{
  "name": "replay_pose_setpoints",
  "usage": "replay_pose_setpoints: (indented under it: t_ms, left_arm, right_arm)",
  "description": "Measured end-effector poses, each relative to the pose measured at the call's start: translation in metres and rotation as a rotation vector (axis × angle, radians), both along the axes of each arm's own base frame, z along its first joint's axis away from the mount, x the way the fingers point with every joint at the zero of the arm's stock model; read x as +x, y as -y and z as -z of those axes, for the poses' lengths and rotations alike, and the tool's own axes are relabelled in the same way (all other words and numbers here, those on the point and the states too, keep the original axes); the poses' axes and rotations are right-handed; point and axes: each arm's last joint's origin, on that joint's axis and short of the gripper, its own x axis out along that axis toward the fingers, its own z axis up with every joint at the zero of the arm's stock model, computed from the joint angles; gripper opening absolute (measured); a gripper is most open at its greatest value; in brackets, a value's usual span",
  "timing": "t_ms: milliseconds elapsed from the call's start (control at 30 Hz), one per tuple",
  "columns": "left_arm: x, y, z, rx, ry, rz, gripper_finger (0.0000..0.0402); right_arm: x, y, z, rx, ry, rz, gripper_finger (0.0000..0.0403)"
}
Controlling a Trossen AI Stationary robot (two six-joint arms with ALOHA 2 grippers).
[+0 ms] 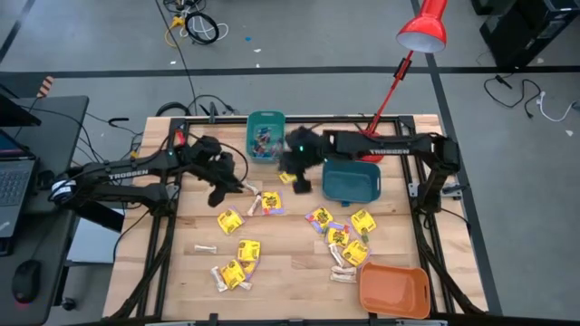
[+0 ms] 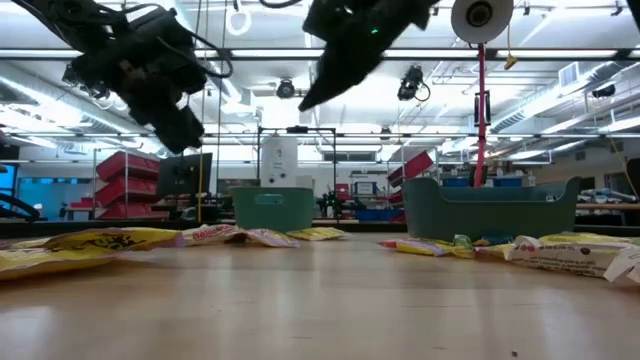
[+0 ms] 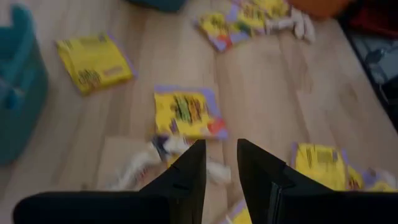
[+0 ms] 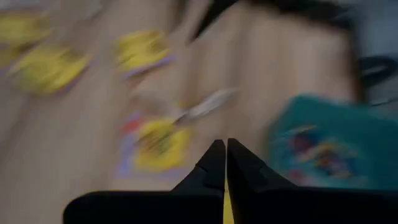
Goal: Sort candy
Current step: Put the blue candy into the green bin
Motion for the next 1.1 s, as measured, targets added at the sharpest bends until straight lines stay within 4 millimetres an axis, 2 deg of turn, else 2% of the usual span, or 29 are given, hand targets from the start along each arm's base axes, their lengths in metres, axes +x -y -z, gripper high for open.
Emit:
replay_pose_setpoints:
  t_ms: [133,333,567,900,1100]
  left_arm:
    - [-0.002,0.006,0.005,0.000,-0.068,0.016,0.0094]
    - [-0.002,0.016,0.006,-0.004,-0.097,0.063,0.0094]
    - [0.001,0.022,0.007,0.074,-0.119,0.044,0.0094]
    - [0.001,0.020,0.008,0.146,-0.155,-0.056,0.0094]
    - [0.002,0.017,0.007,0.222,-0.150,-0.091,0.0094]
  right_arm:
    - [-0.008,-0.030,0.008,0.070,-0.134,-0.100,0.0005]
    - [-0.017,-0.061,0.014,0.125,-0.273,-0.123,0.0001]
    - [-0.032,-0.081,0.021,0.190,-0.457,-0.068,0.0001]
    - [-0.059,-0.099,0.026,0.152,-0.735,-0.054,0.0000]
    - [-0.069,-0.124,0.035,0.147,-0.809,-0.016,0.0002]
